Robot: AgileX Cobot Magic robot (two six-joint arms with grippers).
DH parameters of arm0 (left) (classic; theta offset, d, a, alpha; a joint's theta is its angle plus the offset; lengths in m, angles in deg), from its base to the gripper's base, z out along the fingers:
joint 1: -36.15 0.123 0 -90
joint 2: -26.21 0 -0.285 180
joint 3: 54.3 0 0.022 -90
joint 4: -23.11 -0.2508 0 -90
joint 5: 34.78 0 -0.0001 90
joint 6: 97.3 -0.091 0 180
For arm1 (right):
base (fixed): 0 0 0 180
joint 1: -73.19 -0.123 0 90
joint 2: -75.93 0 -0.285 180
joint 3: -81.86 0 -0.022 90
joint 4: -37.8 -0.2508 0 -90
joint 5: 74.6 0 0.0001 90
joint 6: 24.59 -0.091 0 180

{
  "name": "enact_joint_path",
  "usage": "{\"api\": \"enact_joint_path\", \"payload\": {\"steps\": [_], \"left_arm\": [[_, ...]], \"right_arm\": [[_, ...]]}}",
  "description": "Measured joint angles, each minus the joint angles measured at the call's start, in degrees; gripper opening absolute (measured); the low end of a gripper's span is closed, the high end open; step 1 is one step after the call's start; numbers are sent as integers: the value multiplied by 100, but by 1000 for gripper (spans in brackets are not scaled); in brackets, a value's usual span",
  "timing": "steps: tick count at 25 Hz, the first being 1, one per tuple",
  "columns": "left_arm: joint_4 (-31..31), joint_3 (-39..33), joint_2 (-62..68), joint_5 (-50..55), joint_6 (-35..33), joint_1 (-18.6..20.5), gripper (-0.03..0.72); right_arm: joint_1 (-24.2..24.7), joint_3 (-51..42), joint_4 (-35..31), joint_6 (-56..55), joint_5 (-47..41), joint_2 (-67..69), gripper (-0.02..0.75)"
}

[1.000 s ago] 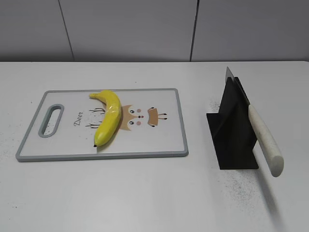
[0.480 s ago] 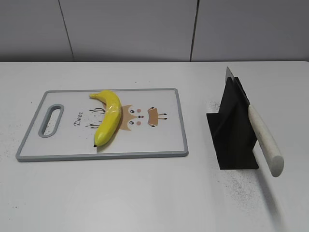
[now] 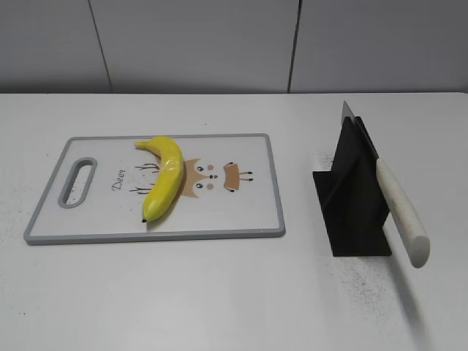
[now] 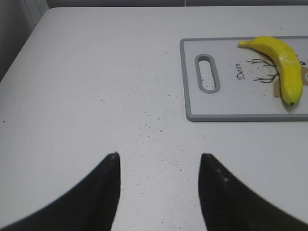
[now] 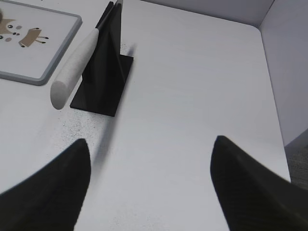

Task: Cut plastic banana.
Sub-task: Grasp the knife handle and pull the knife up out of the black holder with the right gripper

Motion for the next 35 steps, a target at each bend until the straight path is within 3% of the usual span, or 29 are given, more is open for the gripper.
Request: {"api": "enact_joint_path", "payload": {"steps": [16, 27, 35], "left_arm": [[0, 0, 0, 0, 0, 0, 490], [0, 0, 0, 0, 0, 0, 490], [0, 0, 0, 0, 0, 0, 490]], "right_arm": [[0, 99, -10, -354, -2, 601, 618], [0, 894, -3, -994, -113, 2298, 591], [-5, 1560, -23, -1355, -721, 3597, 591]]}}
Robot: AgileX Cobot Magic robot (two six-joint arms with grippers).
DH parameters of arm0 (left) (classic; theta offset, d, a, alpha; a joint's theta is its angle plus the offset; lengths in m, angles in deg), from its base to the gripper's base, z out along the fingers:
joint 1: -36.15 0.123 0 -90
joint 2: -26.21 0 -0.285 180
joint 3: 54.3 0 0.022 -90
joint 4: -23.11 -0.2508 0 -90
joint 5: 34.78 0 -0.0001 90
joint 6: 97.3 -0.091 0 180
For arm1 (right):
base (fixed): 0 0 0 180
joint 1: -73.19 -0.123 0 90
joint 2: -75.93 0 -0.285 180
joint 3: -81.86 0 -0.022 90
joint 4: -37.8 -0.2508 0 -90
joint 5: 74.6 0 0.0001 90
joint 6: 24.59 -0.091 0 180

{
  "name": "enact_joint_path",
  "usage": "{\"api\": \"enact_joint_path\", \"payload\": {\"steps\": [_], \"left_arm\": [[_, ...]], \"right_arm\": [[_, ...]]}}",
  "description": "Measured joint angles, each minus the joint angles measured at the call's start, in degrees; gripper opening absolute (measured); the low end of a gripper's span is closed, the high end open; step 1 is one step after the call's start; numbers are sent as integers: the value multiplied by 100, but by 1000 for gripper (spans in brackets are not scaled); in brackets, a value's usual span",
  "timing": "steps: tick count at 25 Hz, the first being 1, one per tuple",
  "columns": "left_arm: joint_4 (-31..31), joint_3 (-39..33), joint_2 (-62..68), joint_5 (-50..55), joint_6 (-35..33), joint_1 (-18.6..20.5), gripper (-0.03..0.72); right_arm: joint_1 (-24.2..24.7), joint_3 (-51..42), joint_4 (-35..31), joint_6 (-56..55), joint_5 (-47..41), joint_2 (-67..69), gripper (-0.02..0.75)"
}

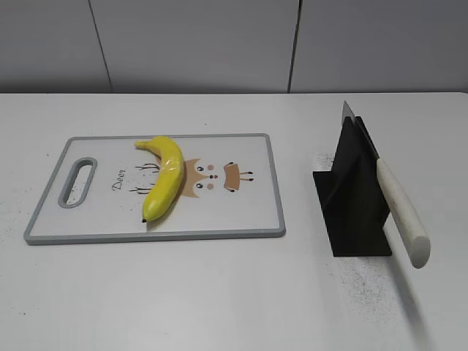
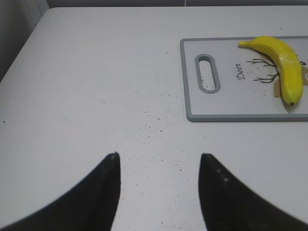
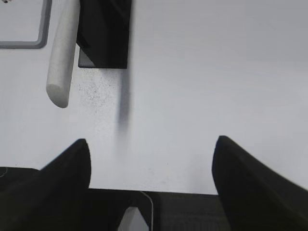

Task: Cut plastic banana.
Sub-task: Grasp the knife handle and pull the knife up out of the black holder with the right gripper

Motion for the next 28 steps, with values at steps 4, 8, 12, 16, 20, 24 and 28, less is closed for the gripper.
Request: {"api": "enact_joint_path", "payload": {"steps": [4, 8, 12, 16, 20, 24, 28], "left_arm": [[0, 0, 0, 0, 0, 0, 490], [0, 0, 0, 0, 0, 0, 490], [0, 0, 0, 0, 0, 0, 490], [0, 0, 0, 0, 0, 0, 490], [0, 0, 0, 0, 0, 0, 490], [0, 0, 0, 0, 0, 0, 490], [0, 0, 0, 0, 0, 0, 490]], "right_arm": [[-329, 252, -4, -561, 5, 604, 591], [-1019, 567, 11, -743, -31, 1140, 591], [-1586, 965, 22, -930, -103, 1657, 590], [-1905, 1279, -4, -1068, -204, 2185, 590], [-1919, 1358, -128, -1102, -225, 2572, 590], [-1919, 1367, -135, -1112, -225, 2970, 590], [-1919, 1367, -153, -1112, -67, 3503, 590]]}}
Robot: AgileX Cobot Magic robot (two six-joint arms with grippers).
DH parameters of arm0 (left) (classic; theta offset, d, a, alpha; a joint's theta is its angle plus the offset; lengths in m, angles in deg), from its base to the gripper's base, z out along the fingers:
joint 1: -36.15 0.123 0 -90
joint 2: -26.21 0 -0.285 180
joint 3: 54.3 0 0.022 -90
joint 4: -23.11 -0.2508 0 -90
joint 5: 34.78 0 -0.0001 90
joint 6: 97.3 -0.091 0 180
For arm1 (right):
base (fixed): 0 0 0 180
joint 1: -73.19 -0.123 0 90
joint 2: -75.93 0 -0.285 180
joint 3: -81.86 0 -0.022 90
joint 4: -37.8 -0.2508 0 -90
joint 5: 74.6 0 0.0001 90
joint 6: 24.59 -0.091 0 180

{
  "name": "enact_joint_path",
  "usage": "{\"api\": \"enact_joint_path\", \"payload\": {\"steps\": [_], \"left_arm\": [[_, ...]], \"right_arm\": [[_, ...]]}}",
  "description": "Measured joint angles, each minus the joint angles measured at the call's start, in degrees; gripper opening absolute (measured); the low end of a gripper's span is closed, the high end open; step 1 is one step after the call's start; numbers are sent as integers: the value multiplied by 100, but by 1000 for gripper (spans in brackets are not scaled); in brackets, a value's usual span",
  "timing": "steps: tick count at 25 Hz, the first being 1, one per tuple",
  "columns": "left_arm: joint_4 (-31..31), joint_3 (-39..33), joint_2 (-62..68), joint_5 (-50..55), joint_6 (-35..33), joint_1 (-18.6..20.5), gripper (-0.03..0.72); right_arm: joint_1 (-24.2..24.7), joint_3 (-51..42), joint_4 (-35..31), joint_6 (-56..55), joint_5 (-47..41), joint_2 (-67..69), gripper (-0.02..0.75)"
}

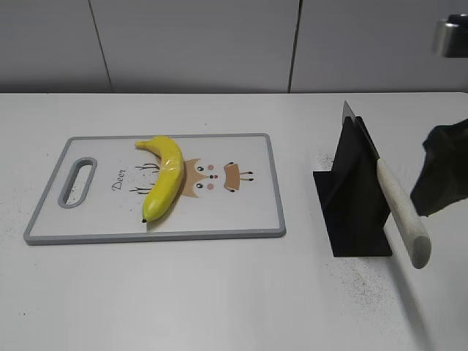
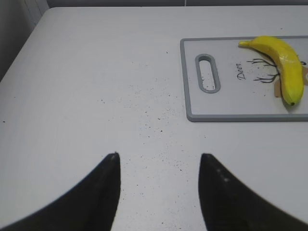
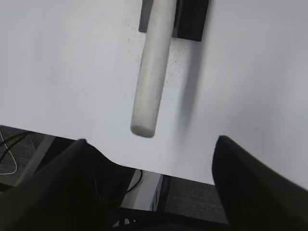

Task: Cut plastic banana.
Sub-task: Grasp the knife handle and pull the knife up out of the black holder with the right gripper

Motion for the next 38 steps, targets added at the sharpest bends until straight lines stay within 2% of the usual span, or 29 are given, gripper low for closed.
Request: {"api": "enact_joint_path", "payload": {"steps": [12, 22, 29, 33, 34, 38], "left_arm": [[0, 0, 0, 0, 0, 0, 490], [0, 0, 0, 0, 0, 0, 489], [0, 0, 0, 0, 0, 0, 489], [0, 0, 0, 0, 0, 0, 489], [0, 0, 0, 0, 0, 0, 489], [-2, 0, 0, 0, 0, 0, 489]], "right_arm": [[-7, 17, 56, 17, 691, 1586, 589], [-12, 49, 86, -62, 1023, 2156, 573], [-18, 49, 200, -337, 1034, 2276, 425], [-18, 70, 195, -389, 1034, 2276, 188], [-18, 70, 209, -440, 1020, 2276, 162], [-12, 70, 171, -471, 1021, 2281, 162]]}}
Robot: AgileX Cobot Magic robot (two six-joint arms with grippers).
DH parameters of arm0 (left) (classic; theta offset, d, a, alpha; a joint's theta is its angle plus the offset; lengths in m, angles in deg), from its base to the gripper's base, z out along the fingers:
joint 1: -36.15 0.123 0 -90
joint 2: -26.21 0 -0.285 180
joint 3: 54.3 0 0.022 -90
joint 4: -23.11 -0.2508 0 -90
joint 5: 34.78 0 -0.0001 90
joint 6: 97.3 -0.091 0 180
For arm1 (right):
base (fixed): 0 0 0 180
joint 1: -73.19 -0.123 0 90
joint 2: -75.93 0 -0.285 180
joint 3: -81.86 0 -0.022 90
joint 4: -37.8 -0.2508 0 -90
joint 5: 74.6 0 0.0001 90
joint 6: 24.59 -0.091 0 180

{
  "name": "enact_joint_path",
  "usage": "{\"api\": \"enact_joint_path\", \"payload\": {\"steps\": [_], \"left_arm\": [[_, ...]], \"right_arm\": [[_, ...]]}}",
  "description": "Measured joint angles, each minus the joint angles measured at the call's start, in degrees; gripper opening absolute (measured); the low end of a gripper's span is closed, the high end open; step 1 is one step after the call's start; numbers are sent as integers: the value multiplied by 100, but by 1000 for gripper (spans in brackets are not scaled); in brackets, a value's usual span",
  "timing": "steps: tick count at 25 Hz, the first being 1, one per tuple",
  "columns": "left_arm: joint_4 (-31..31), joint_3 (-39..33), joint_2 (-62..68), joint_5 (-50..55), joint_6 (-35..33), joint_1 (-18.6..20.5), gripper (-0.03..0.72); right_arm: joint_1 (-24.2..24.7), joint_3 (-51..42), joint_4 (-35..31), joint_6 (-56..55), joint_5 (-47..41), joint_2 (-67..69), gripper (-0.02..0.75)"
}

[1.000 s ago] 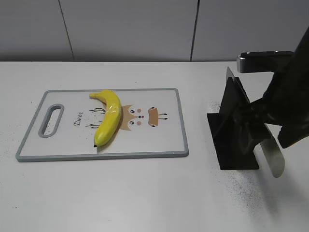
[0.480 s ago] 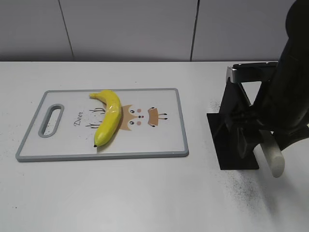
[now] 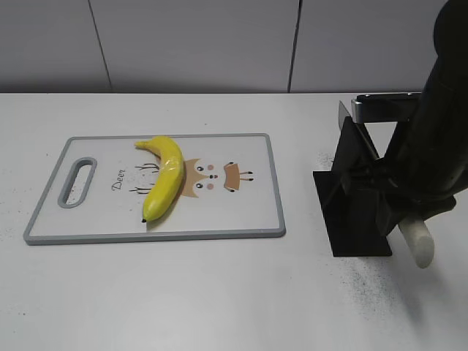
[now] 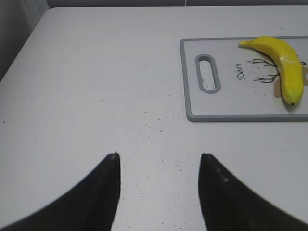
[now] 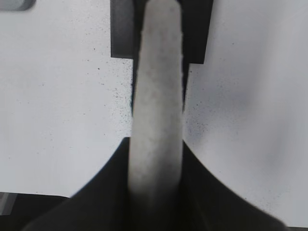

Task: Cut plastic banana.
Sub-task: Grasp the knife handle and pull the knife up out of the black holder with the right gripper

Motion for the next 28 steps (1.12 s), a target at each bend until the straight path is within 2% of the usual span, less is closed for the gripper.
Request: {"api": "enact_joint_path", "payload": {"steps": [11, 18, 28], "left_arm": [[0, 0, 0, 0, 0, 0, 489], [0, 0, 0, 0, 0, 0, 489], [0, 0, 0, 0, 0, 0, 489]], "right_arm": [[0, 0, -66, -93, -31, -49, 162], [0, 0, -233, -273, -98, -536, 161], [0, 44, -114, -295, -277, -1042, 160]]}}
